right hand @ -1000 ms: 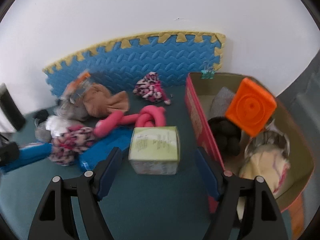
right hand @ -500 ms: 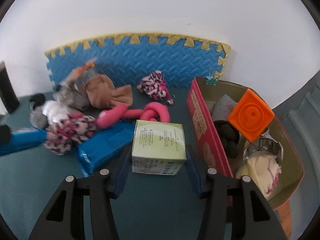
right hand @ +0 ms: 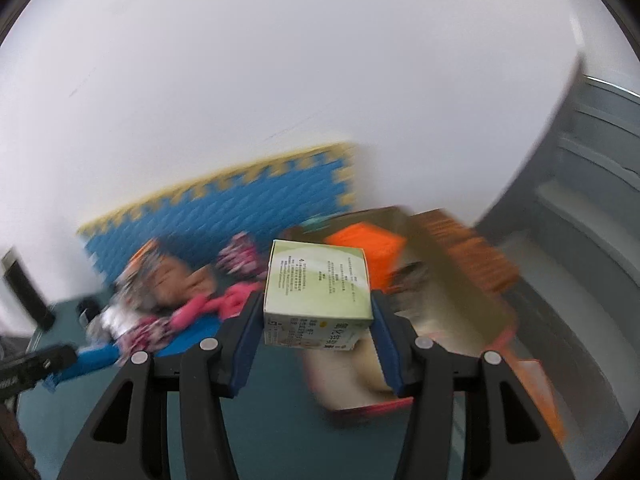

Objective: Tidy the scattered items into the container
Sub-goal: 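Grasp the pale green paper box with the right tool while the left tool holds the bag, then drop the paper box into the tin with the right tool while the left tool drops the bag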

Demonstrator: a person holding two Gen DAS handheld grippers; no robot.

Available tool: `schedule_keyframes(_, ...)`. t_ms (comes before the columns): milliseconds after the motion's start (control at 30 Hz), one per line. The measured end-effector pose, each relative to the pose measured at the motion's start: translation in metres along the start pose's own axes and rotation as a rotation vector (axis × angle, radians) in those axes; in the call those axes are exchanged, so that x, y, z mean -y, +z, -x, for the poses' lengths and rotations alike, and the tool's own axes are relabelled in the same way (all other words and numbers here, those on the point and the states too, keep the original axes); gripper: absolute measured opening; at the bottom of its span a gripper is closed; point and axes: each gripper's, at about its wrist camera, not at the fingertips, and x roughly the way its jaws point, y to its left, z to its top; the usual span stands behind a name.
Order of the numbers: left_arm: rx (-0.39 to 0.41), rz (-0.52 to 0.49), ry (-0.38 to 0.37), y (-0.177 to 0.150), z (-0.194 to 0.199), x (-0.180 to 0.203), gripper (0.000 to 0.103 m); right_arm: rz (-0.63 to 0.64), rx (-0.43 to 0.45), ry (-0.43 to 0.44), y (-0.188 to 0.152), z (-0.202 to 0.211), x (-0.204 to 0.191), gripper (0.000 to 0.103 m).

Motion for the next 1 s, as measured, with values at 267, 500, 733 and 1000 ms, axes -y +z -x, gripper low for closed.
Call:
schedule_keyframes(267,-0.018,-0.027,-0.015,-0.003,-0.001,0.019,0.050,-0.087,0.003,-0.133,0.010,-0.003,0.059,0.056)
schedule_keyframes(500,-0.022,-0.062,-0.015,-0.002,-0.002,0.035,0.050,-0.092,-0.025,-0.159,0.005,-0.020,0.072,0.056)
schedule_keyframes(733,-0.040,-0.098,-0.022,-0.003,-0.008,0.055,0.050,-0.140,-0.051,-0.144,-0.003,-0.027,0.089,0.061)
schedule_keyframes(1000,-0.036,-0.189,-0.084,0.004,-0.022,0.107,0.050,-0.192,0.003,-0.162,-0.014,-0.011,0.104,0.063)
